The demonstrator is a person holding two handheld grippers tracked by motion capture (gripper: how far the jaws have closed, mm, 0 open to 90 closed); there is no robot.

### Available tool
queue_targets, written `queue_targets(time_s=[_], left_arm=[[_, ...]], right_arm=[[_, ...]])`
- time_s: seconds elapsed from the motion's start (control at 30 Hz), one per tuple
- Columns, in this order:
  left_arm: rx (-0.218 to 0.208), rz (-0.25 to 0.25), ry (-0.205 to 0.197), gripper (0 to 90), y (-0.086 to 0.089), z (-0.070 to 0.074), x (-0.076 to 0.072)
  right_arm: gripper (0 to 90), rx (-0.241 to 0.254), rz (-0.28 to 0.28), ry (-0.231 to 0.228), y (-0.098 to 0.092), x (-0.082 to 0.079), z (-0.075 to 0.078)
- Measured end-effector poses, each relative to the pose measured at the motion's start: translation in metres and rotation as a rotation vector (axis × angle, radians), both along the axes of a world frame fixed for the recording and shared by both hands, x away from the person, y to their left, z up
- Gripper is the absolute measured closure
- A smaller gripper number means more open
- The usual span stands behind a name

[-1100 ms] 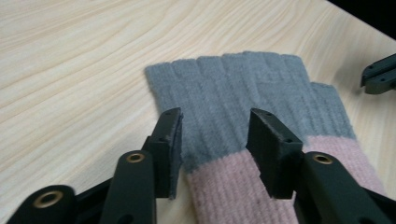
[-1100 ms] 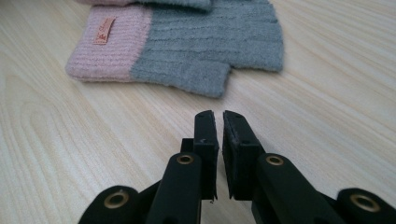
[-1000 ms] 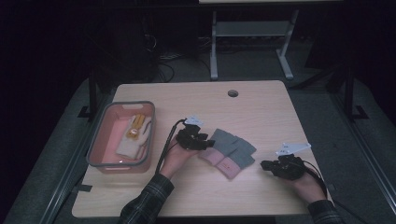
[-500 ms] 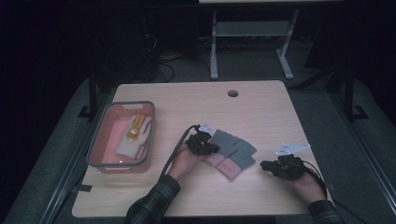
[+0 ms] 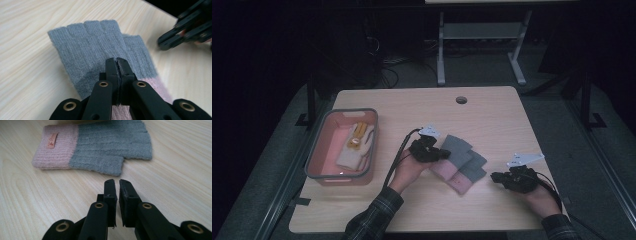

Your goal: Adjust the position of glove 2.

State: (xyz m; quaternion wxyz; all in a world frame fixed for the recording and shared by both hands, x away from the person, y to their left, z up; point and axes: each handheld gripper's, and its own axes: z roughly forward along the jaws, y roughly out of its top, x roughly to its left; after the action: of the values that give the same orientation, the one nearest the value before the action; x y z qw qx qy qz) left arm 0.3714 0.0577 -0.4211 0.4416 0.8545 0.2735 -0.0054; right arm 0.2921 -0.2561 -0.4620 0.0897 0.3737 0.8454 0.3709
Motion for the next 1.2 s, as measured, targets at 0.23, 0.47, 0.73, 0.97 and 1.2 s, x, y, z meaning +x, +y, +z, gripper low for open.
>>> queue_targets(time_s=[0.23, 0.47, 0.73, 0.97, 1.2], left_arm=[[0.015, -0.026, 0.017, 88.9, -0.028, -0.002, -0.012], [0.070, -0.050, 0.024, 88.5, -0.050, -0.015, -0.021], [0.136, -0.059, 0.024, 85.0, -0.053, -0.029, -0.022], [0.160, -0.068, 0.022, 86.4, -0.038, -0.027, -0.026], [0.172, -0.068, 0.030, 82.9, -0.018, -0.024, -0.034]], right_arm=[[83.7, -0.001, 0.000, -0.003, 0.000, 0.000, 0.000], [83.6, -0.003, -0.004, -0.003, -0.002, 0.000, 0.000], [79.3, 0.000, -0.008, -0.007, -0.003, 0.001, 0.000], [74.1, -0.001, -0.012, -0.015, -0.003, 0.000, 0.001], [59.9, -0.007, -0.026, -0.021, -0.002, 0.001, -0.001]])
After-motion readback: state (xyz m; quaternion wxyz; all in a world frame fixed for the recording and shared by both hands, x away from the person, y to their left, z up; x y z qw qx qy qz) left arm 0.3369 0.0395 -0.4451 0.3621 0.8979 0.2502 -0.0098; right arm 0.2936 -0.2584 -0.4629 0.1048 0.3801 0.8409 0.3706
